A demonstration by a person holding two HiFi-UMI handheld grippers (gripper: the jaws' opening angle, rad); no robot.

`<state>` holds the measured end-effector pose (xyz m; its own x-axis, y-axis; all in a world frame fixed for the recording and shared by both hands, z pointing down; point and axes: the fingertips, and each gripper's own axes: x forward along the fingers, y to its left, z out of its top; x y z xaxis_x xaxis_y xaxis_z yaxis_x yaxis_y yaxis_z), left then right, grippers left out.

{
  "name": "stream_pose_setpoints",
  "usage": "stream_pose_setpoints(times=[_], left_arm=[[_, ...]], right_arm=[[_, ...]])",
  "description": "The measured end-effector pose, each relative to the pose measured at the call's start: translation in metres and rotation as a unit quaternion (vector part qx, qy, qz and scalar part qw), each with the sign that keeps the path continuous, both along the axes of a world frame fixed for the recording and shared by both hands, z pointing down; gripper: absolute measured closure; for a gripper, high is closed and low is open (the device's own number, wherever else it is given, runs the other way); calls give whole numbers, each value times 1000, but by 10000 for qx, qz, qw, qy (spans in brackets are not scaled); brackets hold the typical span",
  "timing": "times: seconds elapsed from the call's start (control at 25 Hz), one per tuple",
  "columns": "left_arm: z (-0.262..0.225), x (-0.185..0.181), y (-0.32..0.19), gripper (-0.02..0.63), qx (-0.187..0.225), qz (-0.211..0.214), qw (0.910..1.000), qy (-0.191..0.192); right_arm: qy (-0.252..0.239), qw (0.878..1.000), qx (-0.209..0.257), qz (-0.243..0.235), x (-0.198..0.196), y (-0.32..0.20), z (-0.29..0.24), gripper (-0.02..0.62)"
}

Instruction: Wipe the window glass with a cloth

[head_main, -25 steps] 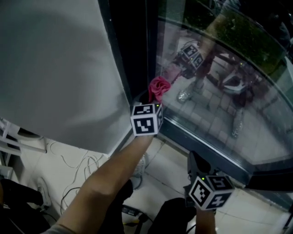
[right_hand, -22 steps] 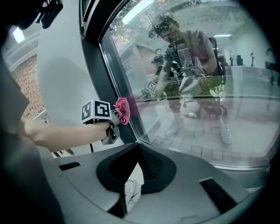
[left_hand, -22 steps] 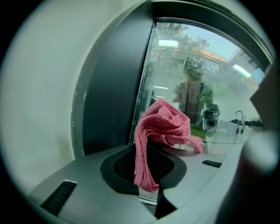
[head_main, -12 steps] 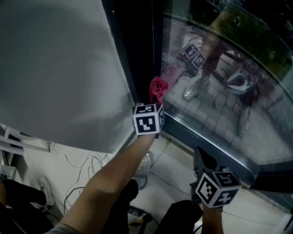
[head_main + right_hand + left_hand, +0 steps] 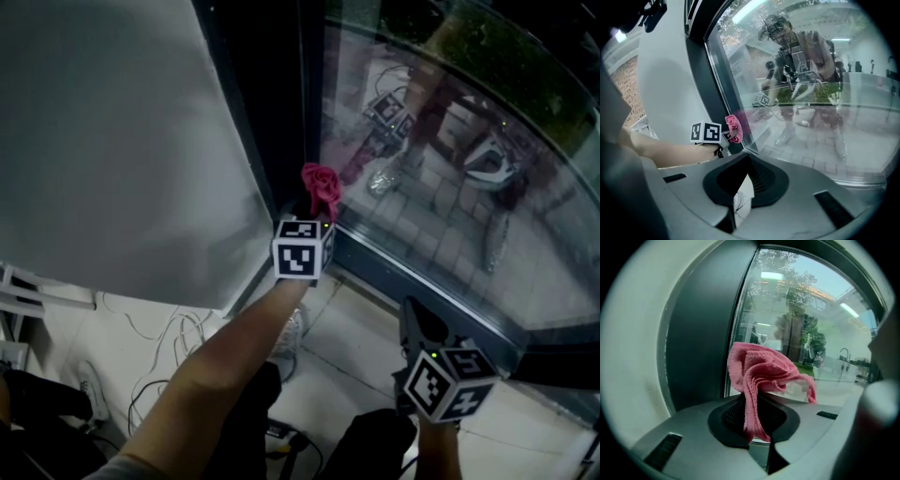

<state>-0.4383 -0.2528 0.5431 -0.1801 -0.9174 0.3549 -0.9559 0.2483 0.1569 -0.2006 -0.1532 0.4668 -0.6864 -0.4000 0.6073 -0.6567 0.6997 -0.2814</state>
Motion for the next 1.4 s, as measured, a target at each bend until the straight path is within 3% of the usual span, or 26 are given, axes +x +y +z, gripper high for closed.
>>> stream_pose_setpoints(times=[0.44,1.0,1.4], left_arm=[[-2,64,-11,554,6,830,9965,-63],[7,136,-20,554,-337,978,9946,-75],[13,218,-23,554,-347,1384,9897,-96]], right_arm=[[-44,9996,110,272,33,-9,-14,603],[-157,9962,211,830,105,-27,-24,603],[-162,9932,166,1140,166,-29,-23,603]])
